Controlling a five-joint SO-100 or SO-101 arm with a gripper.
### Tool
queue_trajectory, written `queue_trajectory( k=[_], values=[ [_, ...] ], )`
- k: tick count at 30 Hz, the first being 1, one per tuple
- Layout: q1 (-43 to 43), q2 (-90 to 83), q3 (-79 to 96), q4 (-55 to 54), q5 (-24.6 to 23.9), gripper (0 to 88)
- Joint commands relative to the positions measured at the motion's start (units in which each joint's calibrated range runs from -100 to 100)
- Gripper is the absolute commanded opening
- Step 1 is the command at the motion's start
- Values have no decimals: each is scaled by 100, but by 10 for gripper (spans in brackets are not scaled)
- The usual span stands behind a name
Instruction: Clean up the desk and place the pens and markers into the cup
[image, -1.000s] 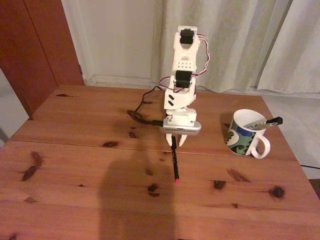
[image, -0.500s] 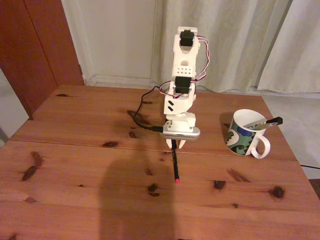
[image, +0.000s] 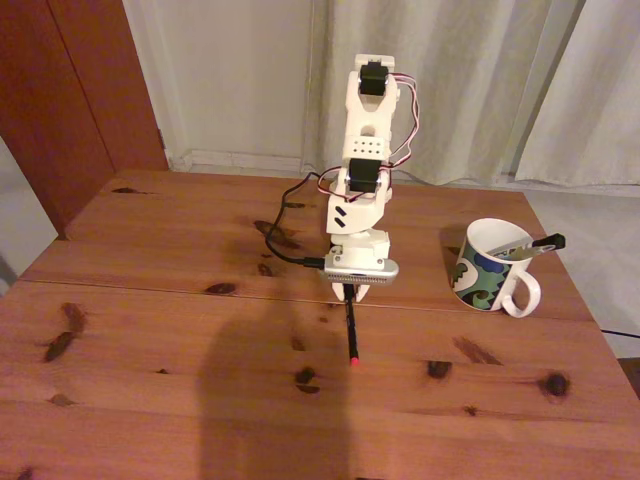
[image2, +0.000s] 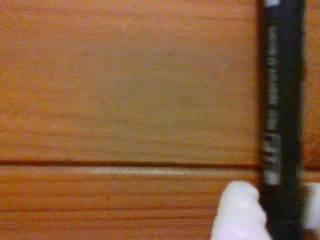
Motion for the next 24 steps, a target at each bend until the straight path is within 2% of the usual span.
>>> queue_trajectory(
  k=[1, 8, 13, 21, 24],
  values=[
    [15, -22, -104, -97, 0, 5],
    [7, -187, -122, -286, -74, 8],
    [7, -1288, -49, -742, -613, 7],
    [-81, -3712, 573, -828, -1430, 6],
    [-411, -4548, 1006, -1284, -1787, 5]
  ],
)
